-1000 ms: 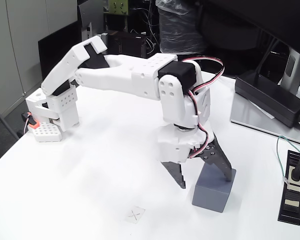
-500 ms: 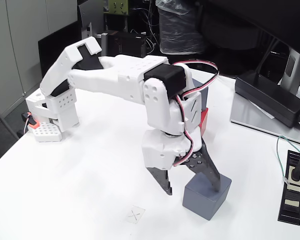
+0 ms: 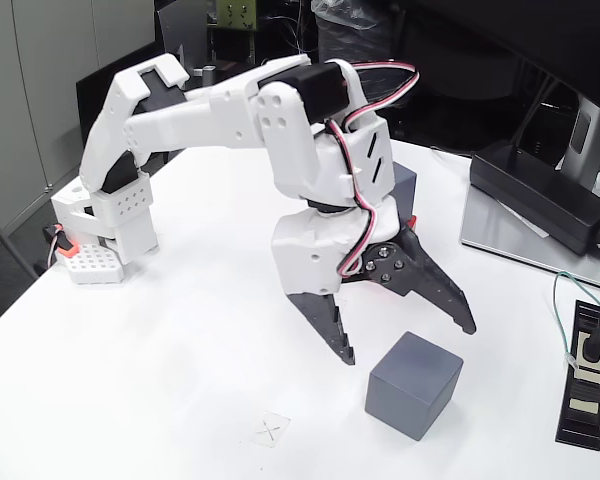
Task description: Stack the three blocks in an ordered color.
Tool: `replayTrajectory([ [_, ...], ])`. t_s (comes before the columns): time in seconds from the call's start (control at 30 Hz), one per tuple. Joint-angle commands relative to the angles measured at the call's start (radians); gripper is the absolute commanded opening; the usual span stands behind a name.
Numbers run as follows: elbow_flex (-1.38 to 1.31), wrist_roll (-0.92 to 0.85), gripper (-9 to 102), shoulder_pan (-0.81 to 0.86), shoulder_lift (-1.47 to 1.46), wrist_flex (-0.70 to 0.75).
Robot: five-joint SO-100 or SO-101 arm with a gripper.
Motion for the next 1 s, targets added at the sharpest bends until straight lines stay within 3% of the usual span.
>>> replayTrajectory([
  [0.0, -0.002, 0.054, 40, -0.003, 0.054, 0.002],
  [0.2, 0.008, 0.213, 38, -0.006, 0.051, 0.002],
  [0.63, 0.118, 0.382, 37, -0.015, -0.021, -0.021],
  [0.97, 0.104, 0.41, 37, -0.137, -0.098, -0.061],
])
